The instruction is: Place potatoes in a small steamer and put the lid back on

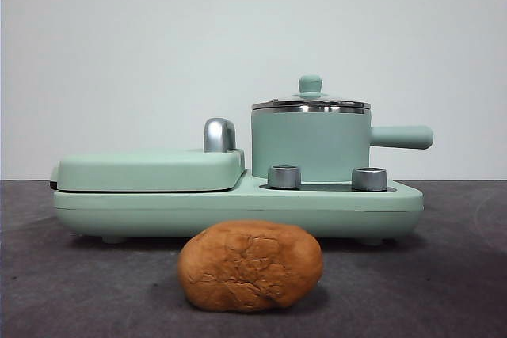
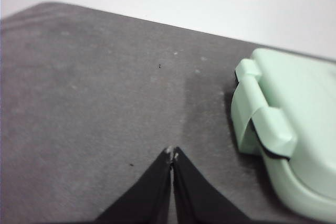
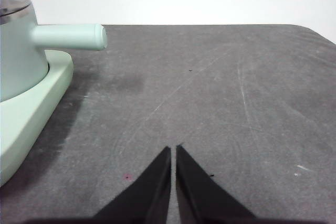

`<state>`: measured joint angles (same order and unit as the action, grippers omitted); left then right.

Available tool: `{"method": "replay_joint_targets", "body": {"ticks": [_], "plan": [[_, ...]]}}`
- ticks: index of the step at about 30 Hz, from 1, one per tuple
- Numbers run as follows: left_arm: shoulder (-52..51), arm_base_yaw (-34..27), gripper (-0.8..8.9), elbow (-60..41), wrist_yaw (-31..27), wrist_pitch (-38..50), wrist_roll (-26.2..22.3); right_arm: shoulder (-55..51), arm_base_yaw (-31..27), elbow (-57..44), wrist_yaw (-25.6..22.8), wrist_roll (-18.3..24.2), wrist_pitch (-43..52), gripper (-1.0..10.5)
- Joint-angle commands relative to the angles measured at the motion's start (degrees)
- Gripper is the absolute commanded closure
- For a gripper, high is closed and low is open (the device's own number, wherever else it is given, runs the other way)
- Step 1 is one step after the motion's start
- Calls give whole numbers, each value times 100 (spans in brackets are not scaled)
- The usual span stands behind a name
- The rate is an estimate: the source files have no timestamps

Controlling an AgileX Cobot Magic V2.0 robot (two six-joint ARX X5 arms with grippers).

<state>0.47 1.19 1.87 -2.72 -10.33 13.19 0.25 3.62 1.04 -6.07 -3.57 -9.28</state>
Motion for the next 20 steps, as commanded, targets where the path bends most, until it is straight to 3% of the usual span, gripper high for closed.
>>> {"method": "replay_joint_targets", "body": {"ticks": [1,3,6,13,16,20], "plan": [[7,-4,807,-116,13,15,909,-4,-4,-33,4,-243,87,935],[7,-4,807,-116,15,15,1349,-4,-4,-33,28,-367,133,935],[7,-4,807,-116,37,184,1582,-4,-4,-31,177,-498,415,935],[9,-4,807,146,603,1027,1582,0,-4,199,186,-1462,1003,935],[39,-7,807,527,601,997,1539,2,-4,619,221,-1508,638,935],[267,-4,807,1115,802,852,1126,90,-4,1207,345,-1370,293,935]]}}
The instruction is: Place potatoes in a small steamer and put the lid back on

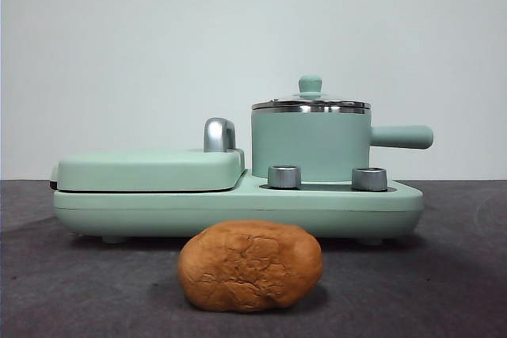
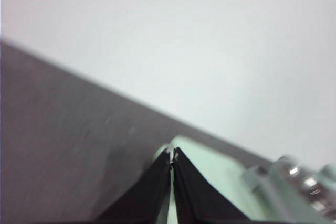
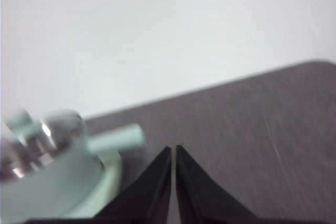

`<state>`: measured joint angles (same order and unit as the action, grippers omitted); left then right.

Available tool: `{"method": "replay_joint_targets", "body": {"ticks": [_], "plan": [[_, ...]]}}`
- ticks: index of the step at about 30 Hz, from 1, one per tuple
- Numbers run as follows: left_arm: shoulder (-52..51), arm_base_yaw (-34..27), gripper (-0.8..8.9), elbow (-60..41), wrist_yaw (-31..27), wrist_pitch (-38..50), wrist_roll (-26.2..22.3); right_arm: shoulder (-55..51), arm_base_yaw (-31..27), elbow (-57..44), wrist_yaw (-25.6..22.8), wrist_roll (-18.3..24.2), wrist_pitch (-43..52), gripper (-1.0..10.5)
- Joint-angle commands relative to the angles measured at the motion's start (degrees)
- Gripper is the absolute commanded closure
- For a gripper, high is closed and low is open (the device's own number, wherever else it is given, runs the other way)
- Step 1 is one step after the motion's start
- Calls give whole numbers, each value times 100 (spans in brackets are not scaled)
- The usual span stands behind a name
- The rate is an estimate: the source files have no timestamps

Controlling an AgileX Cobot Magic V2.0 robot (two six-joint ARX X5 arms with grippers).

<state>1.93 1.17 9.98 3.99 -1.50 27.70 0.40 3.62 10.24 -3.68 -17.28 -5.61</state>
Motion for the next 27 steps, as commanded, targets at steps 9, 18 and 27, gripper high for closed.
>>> {"method": "replay_joint_targets", "body": {"ticks": [9,18,27], "plan": [[1460,-2,808,2079,1150,-1252,-1954,1217,-4,1523,1709,1377,-761,935],[3088,28,808,3388,2297,-2063,-3589,2839,0,2424,2771,2771,-1202,935],[4454,514,808,4197,2321,-2870,-4975,4330,131,3571,2761,4035,-1954,934]]}}
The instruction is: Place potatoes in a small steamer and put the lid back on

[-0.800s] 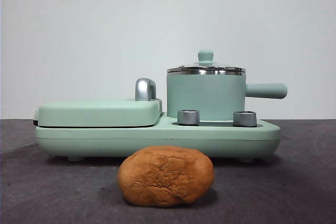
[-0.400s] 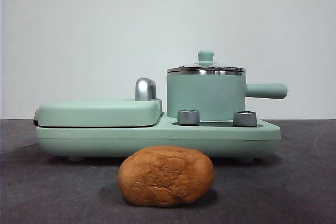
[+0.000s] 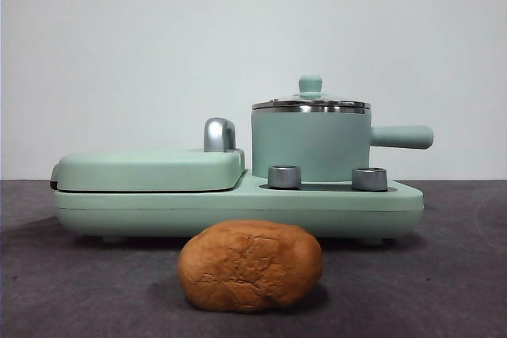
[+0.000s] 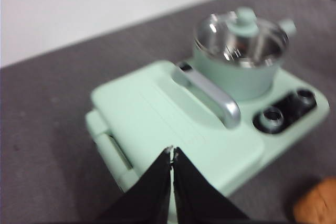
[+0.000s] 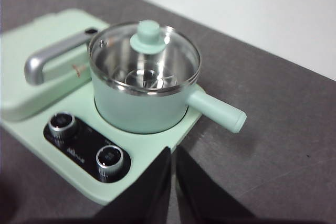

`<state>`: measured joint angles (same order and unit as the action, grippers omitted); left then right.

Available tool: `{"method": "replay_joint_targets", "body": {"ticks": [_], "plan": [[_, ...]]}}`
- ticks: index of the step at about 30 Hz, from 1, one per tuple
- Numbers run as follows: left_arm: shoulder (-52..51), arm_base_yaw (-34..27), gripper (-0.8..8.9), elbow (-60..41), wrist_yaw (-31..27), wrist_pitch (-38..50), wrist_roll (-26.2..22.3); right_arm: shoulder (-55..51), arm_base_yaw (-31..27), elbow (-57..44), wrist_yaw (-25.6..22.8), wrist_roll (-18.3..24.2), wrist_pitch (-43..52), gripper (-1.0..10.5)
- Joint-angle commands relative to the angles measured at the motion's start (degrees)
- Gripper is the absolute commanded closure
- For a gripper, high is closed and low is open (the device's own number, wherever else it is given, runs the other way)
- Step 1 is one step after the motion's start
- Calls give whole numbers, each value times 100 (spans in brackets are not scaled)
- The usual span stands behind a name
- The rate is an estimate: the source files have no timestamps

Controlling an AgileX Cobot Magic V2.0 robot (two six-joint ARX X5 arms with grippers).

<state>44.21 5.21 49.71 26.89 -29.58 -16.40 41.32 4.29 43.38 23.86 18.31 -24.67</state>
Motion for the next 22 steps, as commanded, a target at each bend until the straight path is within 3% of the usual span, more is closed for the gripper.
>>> {"method": "replay_joint_targets", "body": {"ticks": [1,5,10,17,22], "plan": [[343,181,808,280,31,-79,-616,339,92,343,4,479,-57,934],[734,455,805,433,31,98,-599,636,192,566,9,476,-2,926],[933,654,673,433,26,518,-352,693,284,586,-142,476,17,748],[1193,1152,652,433,2,1377,-96,688,308,586,-306,474,20,740],[1657,1655,555,435,-297,2487,326,688,310,586,-308,468,20,740]]}}
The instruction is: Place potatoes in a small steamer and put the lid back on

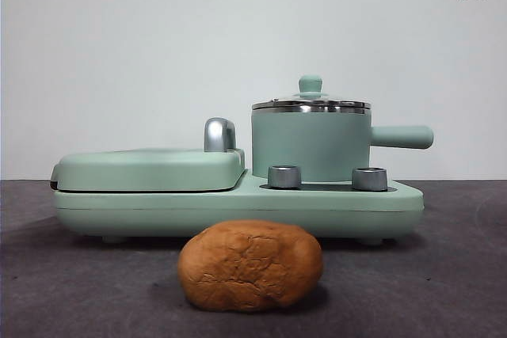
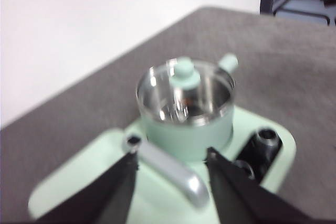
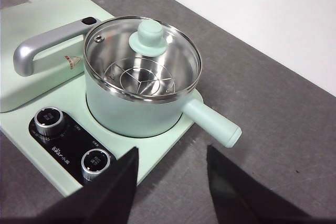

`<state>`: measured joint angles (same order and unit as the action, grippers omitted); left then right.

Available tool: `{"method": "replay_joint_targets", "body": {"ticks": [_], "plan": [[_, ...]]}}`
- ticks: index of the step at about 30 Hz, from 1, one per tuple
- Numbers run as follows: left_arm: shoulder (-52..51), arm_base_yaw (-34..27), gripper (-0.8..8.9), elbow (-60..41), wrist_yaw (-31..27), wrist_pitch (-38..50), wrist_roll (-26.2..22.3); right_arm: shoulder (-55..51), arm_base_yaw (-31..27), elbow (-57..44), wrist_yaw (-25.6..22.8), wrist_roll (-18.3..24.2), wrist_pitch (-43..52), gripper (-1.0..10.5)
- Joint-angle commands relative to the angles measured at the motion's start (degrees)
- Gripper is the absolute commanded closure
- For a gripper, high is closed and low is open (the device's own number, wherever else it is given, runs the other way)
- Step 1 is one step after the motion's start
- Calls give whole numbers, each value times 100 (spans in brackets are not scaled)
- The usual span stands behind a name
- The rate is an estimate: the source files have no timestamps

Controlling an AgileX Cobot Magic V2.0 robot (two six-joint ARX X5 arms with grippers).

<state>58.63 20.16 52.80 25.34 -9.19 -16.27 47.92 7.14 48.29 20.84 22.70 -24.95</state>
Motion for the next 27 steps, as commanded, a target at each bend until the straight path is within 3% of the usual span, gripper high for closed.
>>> {"method": "replay_joint_targets", "body": {"ticks": [1,8,27], "plan": [[343,267,556,127,-229,695,380,28,26,94,-7,28,50,740],[1513,833,556,350,-588,2041,595,28,28,94,-7,24,55,740],[4933,1331,554,3220,-579,2076,1016,31,28,94,-9,24,291,740]]}}
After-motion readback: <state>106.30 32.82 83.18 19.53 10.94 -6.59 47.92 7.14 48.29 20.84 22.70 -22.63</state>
